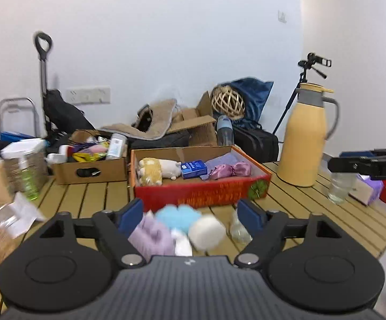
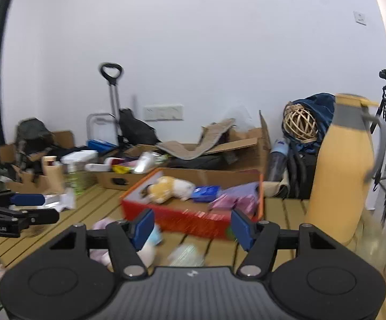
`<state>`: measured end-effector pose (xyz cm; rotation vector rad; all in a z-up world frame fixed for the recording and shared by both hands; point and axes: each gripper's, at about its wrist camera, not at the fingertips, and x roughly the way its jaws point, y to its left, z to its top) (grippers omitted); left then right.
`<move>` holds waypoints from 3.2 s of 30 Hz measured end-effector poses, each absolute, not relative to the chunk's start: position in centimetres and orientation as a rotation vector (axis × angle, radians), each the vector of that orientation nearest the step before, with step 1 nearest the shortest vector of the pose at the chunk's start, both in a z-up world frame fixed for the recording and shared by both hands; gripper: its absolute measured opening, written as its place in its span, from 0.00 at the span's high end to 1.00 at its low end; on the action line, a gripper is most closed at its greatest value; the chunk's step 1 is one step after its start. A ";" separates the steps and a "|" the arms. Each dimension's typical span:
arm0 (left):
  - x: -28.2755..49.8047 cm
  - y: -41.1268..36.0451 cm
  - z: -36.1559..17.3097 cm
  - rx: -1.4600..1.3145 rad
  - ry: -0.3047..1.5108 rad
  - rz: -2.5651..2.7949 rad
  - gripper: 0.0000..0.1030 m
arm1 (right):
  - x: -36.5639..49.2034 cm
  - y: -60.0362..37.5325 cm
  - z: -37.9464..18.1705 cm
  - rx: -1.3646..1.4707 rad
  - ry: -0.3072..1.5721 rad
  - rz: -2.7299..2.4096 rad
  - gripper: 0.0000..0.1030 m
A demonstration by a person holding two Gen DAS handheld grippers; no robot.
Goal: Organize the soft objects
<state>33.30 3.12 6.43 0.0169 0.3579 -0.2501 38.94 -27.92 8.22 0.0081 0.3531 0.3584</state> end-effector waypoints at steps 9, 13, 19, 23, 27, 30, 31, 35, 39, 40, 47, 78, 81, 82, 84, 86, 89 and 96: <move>23.6 4.6 0.4 -0.079 0.451 -0.182 0.16 | 28.0 -27.9 0.9 0.099 0.474 0.367 0.30; 24.1 4.9 0.9 -0.098 0.439 -0.174 0.16 | 27.6 -27.1 1.0 0.107 0.451 0.391 0.30; 26.9 4.9 0.0 -0.113 0.453 -0.146 0.15 | 28.5 -25.6 0.3 0.112 0.449 0.430 0.30; 32.5 4.0 -0.4 -0.097 0.470 -0.118 0.15 | 30.8 -24.6 -0.6 0.107 0.484 0.424 0.31; 38.0 3.0 -1.2 -0.081 0.480 -0.083 0.15 | 32.8 -24.1 -1.3 0.105 0.509 0.413 0.31; 41.9 2.5 -2.3 -0.095 0.511 -0.073 0.16 | 34.6 -24.0 -2.0 0.104 0.529 0.406 0.31; 43.2 2.5 -2.8 -0.096 0.531 -0.058 0.17 | 35.2 -23.9 -2.2 0.104 0.539 0.402 0.31; 45.6 4.6 -4.3 -0.194 0.556 0.027 0.25 | 38.1 -22.8 -2.4 0.082 0.559 0.427 0.31; 45.1 8.4 -4.9 -0.321 0.534 0.173 0.24 | 41.3 -20.3 -1.8 0.025 0.545 0.486 0.31; 44.7 9.0 -4.8 -0.338 0.517 0.213 0.25 | 42.3 -19.5 -1.6 0.009 0.537 0.502 0.31; 43.5 12.5 -4.8 -0.463 0.501 0.205 0.24 | 49.7 -12.8 0.2 -0.025 0.517 0.629 0.40; 43.4 3.6 -6.2 -0.685 0.723 -0.325 0.87 | 49.5 -18.4 -2.6 0.072 0.728 0.600 0.87; 44.6 1.2 -6.2 -0.664 0.735 -0.346 0.87 | 50.0 -20.8 -3.0 0.083 0.732 0.545 0.87; 44.8 0.7 -6.1 -0.648 0.728 -0.347 0.86 | 50.1 -21.3 -3.1 0.092 0.730 0.536 0.87; 45.0 0.2 -5.7 -0.611 0.725 -0.362 0.85 | 50.3 -22.2 -3.2 0.106 0.720 0.527 0.87; 45.2 0.2 -5.4 -0.584 0.732 -0.381 0.79 | 50.4 -22.7 -3.2 0.107 0.713 0.523 0.87; 46.0 1.2 -3.7 -0.491 0.685 -0.347 0.55 | 50.9 -22.9 -3.4 0.106 0.709 0.549 0.87; 52.3 -1.2 -2.3 -0.184 0.676 -0.443 0.49 | 53.1 -23.4 -3.1 0.084 0.720 0.609 0.88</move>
